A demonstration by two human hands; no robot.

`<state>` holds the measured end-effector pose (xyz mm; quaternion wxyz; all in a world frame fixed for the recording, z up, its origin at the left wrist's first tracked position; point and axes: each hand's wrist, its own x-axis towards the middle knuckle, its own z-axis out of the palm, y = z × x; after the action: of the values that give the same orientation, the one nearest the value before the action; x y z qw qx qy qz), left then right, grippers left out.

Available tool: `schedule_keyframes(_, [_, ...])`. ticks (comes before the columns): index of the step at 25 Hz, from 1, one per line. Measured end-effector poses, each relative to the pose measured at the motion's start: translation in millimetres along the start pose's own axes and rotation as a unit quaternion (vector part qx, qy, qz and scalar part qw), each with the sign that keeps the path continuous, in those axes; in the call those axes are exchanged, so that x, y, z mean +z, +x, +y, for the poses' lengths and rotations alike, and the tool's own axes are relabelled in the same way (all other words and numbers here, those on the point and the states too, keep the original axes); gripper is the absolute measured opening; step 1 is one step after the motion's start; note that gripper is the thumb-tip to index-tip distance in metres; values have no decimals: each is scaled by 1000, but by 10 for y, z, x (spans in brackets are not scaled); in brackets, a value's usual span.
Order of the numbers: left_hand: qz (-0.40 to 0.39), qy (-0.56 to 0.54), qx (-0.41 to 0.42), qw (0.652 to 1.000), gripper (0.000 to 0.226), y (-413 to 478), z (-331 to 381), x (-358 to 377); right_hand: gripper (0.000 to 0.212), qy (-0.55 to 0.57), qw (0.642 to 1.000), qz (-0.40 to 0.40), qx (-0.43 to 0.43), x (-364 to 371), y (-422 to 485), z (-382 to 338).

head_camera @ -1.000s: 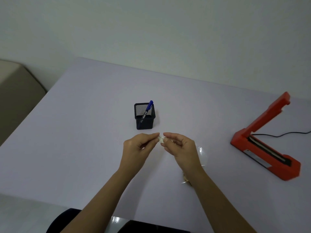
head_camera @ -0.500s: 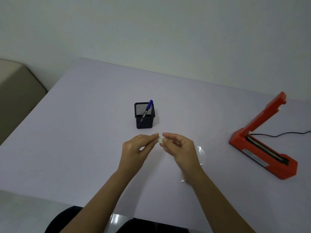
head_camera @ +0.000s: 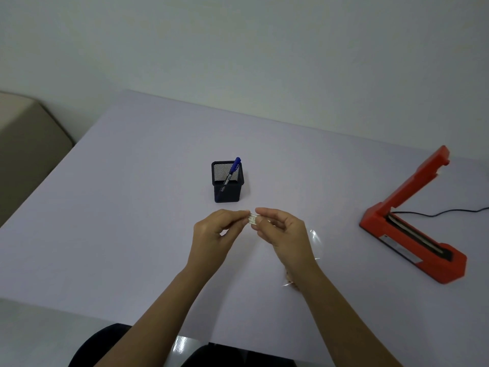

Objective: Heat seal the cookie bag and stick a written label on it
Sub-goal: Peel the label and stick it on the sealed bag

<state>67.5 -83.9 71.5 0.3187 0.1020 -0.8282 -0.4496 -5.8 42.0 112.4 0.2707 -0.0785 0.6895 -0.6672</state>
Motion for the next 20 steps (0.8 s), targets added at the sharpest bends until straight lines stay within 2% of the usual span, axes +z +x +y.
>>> schedule_keyframes(3, [-9,-27,-51,998,12,10,25,-6,16,-22,1000,-10,-20,-20,12,13])
schedule_keyframes(6, [-9,-78,-141,987,20,12,56,-3,14,-123,990,-13,-67,-64,23,25])
schedule_keyframes(9, [2,-101,-182,978,25,11,67,-11,11,-156,984,-4,-86,-122,31,27])
schedule_keyframes(14, [-5,-131,-212,968,24,24,76,-17,9,-185,978,12,-94,-172,69,28])
schedule_keyframes(20, [-40,-127,-213,968,26,33,67,-36,13,-157,985,4,-74,-132,104,17])
